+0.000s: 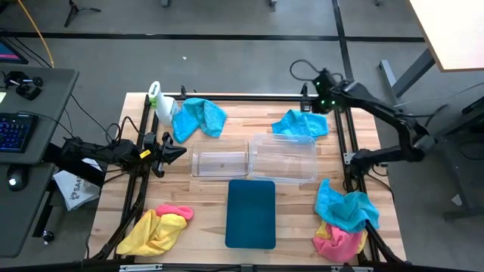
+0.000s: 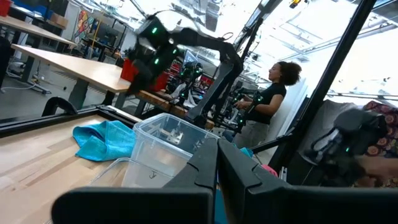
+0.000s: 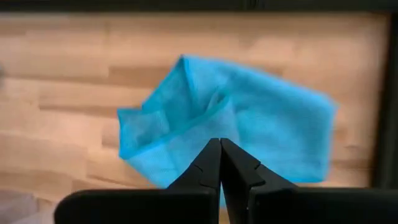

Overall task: Sort microfiber towel by color & place in baskets
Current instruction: Put the top right blue microfiber towel into the white bin

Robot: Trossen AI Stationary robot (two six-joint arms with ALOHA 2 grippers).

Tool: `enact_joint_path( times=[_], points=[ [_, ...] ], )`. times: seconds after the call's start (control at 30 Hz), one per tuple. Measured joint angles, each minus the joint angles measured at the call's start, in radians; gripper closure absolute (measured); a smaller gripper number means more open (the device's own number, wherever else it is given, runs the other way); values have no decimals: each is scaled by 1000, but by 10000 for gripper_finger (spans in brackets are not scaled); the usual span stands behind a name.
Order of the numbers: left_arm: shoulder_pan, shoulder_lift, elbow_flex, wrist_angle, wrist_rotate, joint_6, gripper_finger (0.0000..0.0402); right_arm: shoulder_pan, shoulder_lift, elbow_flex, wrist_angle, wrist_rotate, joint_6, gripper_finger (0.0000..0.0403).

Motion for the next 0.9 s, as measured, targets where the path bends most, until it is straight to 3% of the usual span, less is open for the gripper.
enact_joint_path(
  times=[0.23, 0.63, 0.77, 0.9],
  points=[
    [0, 0, 0, 0, 0, 0, 401, 0, -13, -229, 299, -167, 76, 354],
    [0, 0, 0, 0, 0, 0, 401, 1, -11, -283, 335, 45, -15, 163],
    [0, 0, 0, 0, 0, 0, 401, 1, 29, -283, 333, 84, -31, 133],
    [0, 0, 0, 0, 0, 0, 401, 6, 114, -283, 356, 28, -58, 128]
  ],
)
